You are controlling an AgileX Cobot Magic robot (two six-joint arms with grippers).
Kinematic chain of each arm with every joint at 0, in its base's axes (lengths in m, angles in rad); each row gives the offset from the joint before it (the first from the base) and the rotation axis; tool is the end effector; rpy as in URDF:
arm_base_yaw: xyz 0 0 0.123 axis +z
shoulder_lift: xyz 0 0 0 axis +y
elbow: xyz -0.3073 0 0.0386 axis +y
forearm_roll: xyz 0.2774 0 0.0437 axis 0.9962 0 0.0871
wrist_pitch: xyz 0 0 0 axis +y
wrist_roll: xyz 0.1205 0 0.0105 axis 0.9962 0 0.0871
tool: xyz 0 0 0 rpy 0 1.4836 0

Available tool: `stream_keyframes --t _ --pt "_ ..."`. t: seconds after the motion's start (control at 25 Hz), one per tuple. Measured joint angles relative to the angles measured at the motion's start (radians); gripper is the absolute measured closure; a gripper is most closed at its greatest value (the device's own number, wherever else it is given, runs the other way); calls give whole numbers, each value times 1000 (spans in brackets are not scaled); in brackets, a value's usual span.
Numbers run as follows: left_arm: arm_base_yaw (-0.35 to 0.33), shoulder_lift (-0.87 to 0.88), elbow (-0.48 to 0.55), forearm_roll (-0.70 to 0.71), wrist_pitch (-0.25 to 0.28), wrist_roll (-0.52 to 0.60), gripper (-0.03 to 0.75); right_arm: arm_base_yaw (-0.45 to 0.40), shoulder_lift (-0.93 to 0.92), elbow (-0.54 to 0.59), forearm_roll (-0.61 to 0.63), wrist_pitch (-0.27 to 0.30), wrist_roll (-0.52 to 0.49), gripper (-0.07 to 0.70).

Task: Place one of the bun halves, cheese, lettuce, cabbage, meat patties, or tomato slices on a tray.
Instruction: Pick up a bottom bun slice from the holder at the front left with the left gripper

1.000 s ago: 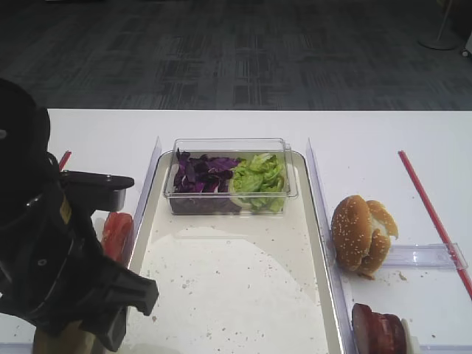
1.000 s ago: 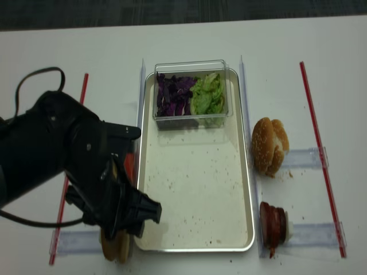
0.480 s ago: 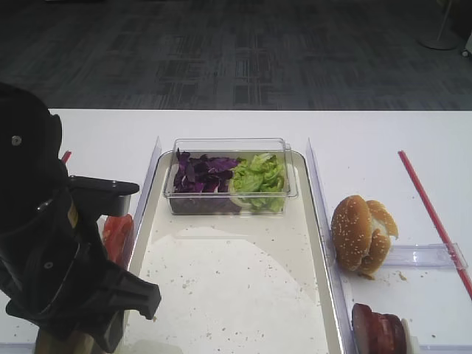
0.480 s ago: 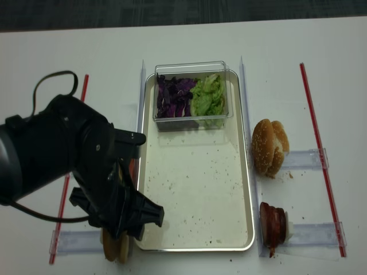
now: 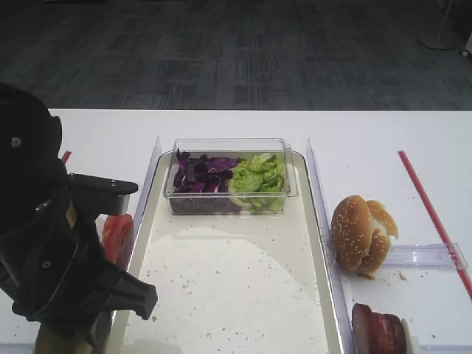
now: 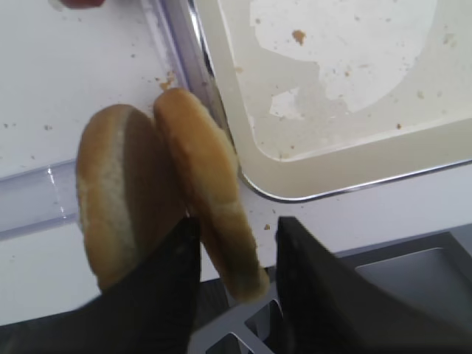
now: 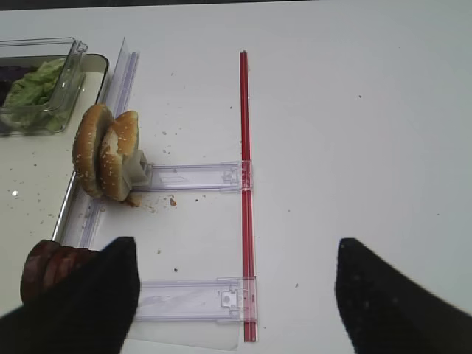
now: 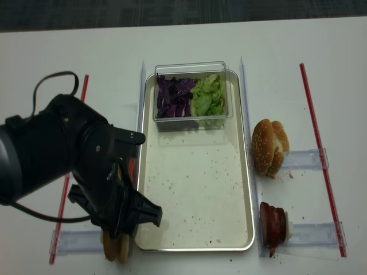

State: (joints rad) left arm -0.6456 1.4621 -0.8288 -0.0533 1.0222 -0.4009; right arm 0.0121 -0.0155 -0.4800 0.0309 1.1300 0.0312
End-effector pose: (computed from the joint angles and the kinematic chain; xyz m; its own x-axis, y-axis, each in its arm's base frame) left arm 0.2002 -0.1577 0.1829 -0.9764 0.2156 0.0161 0.2147 0.9757 -0.0426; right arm 0.0186 0.0036 0.2642 -0.5213 0.0381 -0.8525 -0.0128 0.9985 0.0524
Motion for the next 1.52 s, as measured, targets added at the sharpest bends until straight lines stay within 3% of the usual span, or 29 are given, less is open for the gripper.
stream_keyframes --t 0.72,1.52 --pt "0 0 -2 22 0 0 676 0 0 0 0 0 0 61" --pt "0 0 -29 23 35 0 688 0 0 0 0 0 0 61"
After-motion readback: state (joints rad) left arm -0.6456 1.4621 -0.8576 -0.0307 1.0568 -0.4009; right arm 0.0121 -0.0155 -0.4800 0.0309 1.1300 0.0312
